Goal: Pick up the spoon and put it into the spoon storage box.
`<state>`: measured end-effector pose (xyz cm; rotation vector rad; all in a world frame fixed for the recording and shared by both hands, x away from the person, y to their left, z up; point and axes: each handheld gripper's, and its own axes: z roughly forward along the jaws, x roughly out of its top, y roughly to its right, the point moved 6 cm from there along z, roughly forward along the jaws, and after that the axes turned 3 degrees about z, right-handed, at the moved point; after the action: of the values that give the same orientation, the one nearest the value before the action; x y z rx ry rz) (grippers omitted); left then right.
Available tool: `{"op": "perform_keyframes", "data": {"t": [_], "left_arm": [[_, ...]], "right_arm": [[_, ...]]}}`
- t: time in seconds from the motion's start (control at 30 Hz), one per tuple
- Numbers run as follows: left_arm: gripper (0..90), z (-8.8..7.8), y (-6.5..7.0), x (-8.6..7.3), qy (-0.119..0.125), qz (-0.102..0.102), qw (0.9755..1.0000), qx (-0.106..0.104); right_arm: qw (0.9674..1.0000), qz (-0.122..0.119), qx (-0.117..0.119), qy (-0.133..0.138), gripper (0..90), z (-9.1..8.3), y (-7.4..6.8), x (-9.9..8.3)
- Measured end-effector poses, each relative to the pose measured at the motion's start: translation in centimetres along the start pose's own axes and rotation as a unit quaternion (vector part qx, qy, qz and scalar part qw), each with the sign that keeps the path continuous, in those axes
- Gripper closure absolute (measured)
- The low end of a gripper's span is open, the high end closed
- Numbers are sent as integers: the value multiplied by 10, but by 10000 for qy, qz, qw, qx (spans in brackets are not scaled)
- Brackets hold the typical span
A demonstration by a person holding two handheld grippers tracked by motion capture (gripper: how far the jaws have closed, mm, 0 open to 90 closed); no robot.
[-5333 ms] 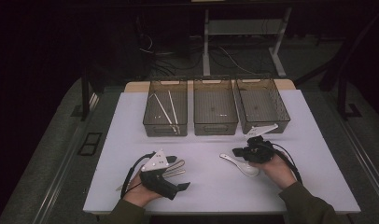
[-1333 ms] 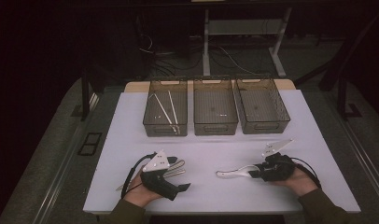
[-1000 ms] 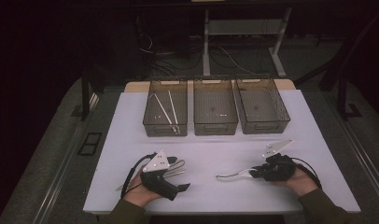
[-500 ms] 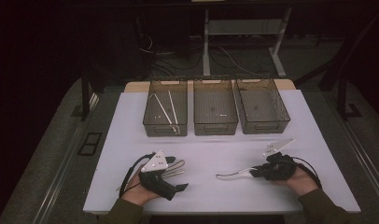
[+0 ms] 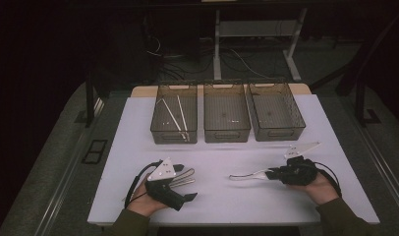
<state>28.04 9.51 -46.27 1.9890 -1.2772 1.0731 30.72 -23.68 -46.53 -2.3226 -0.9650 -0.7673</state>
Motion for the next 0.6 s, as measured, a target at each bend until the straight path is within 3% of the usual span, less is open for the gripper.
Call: {"op": "perform_keyframes", "data": {"t": [0.6], "left_arm": [[2, 1, 1, 1, 9, 0, 10000, -19]], "right_arm": [[9987, 138, -52, 489, 816, -14, 4, 12]]}}
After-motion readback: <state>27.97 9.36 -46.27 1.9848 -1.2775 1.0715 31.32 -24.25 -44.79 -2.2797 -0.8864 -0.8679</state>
